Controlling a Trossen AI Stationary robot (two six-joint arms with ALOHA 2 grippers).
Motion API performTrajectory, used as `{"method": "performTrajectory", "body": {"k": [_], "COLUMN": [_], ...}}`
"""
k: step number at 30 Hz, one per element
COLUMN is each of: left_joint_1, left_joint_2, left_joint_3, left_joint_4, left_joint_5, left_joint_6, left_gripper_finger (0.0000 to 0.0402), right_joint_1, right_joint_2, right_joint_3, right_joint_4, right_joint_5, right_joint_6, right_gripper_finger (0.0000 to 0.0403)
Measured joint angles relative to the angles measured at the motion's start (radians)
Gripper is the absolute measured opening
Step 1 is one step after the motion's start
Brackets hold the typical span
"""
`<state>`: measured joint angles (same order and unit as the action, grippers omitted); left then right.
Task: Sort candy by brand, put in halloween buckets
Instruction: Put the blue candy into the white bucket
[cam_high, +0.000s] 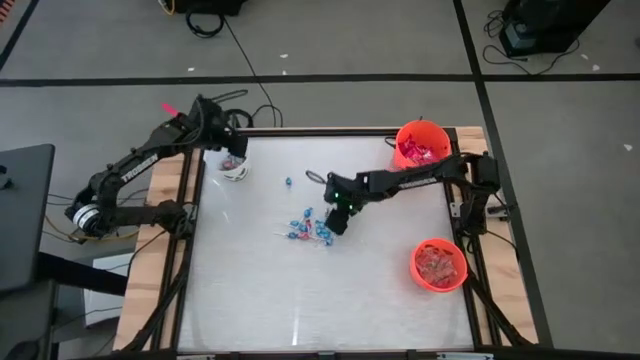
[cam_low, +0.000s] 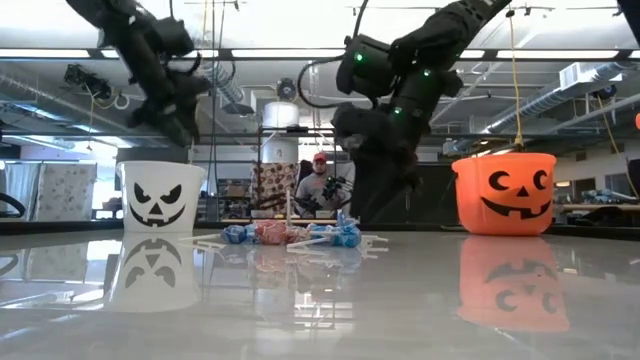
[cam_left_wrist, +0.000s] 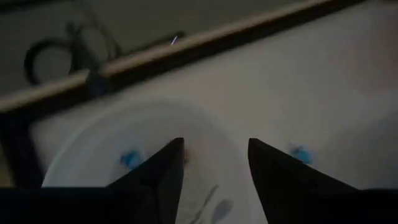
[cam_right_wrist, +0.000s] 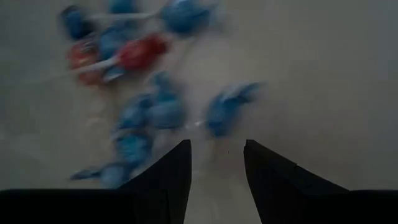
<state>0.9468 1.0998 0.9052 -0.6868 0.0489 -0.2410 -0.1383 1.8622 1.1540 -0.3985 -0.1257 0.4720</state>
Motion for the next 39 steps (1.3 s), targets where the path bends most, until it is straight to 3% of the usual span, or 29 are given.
{"method": "performTrajectory", "body": {"k": [3, 8, 16, 19, 23, 33, 39], "left_joint_1": [-0.032, -0.111, -0.244, -0.285, -0.341, -0.369, -0.432], "left_joint_2": [-0.045, -0.097, -0.076, -0.064, -0.047, -0.045, -0.045], "left_joint_3": [0.027, 0.031, 0.031, 0.03, 0.023, -0.185, -0.329], "left_joint_4": [0.01, 0.022, 0.052, 0.069, 0.104, 0.538, 0.95], "left_joint_5": [0.015, 0.013, 0.012, 0.013, 0.067, 0.368, 0.417], "left_joint_6": [0.002, -0.005, -0.026, -0.029, -0.031, -0.246, -0.219], "left_gripper_finger": [0.0188, 0.0188, 0.0188, 0.0188, 0.0188, 0.0188, 0.0189], "right_joint_1": [0.038, 0.081, 0.094, 0.094, 0.093, 0.095, 0.094], "right_joint_2": [-0.004, 0.001, 0.07, 0.076, 0.072, -0.058, -0.139], "right_joint_3": [-0.023, -0.038, -0.039, -0.038, -0.039, -0.043, -0.043], "right_joint_4": [0.023, 0.025, 0.088, 0.095, 0.099, 0.169, 0.349], "right_joint_5": [0.002, 0.096, 0.179, 0.199, 0.214, 0.305, 0.207], "right_joint_6": [0.007, 0.057, 0.033, 0.03, -0.004, -0.04, -0.131], "right_gripper_finger": [0.0158, 0.0158, 0.0151, 0.0115, 0.0022, 0.0006, 0.0003]}}
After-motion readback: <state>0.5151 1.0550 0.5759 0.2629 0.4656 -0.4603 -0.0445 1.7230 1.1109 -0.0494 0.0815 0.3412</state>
